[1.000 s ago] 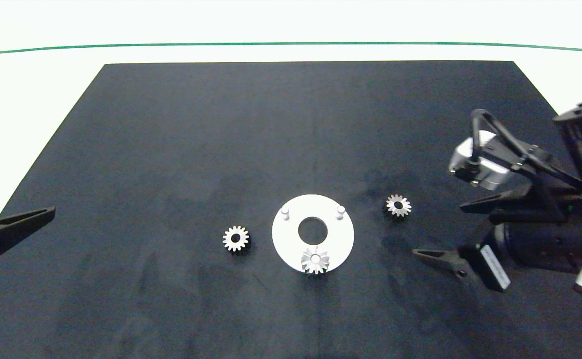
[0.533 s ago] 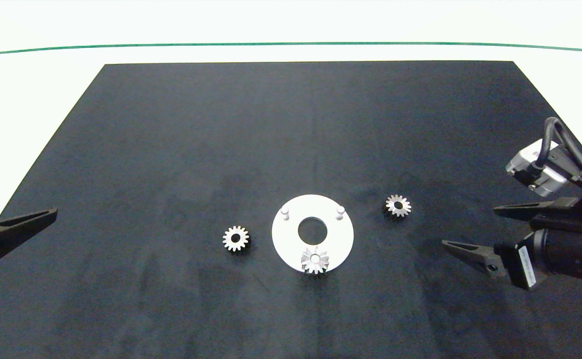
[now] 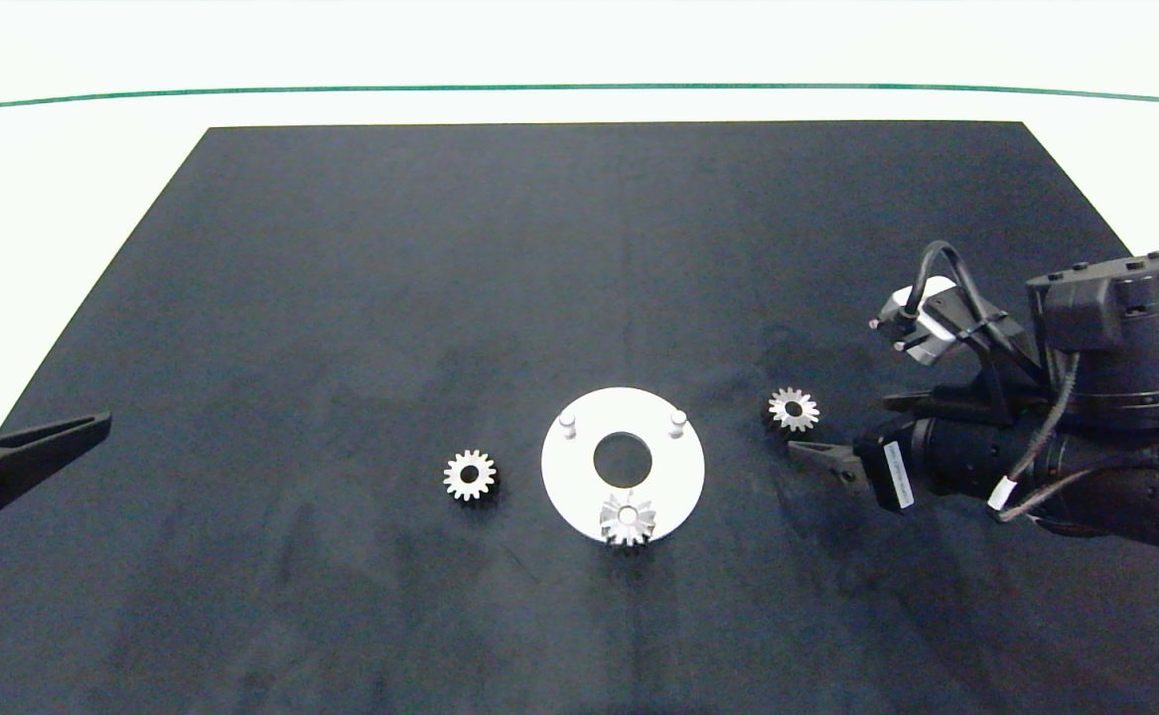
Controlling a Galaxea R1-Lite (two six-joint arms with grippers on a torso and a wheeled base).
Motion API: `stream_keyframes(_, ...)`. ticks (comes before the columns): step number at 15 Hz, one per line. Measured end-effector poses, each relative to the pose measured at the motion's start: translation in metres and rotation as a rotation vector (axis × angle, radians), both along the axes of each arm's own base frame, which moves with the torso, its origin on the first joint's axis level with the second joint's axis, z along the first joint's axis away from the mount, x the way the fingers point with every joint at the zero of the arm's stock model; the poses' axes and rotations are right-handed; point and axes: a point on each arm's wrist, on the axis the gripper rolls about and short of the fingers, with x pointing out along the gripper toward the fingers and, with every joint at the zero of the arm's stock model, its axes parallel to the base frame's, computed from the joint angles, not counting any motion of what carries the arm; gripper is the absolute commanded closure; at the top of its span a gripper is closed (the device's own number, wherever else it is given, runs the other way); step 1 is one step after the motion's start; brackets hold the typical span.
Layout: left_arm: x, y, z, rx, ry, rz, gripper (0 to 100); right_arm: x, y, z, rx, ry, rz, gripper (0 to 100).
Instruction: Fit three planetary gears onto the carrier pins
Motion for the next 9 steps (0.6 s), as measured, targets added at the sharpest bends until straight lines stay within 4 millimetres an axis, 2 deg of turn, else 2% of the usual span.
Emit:
stream_keyframes(5,0.001,0.000,-0.001,0.000,0.006,0.003,0,0.020,0.018,-0.003,-0.012,0.017,0.024,0)
stream_keyframes(9,0.002,0.000,-0.001,0.001,0.009,0.004,0,0.027,0.028,-0.005,-0.031,0.049,0.040,0)
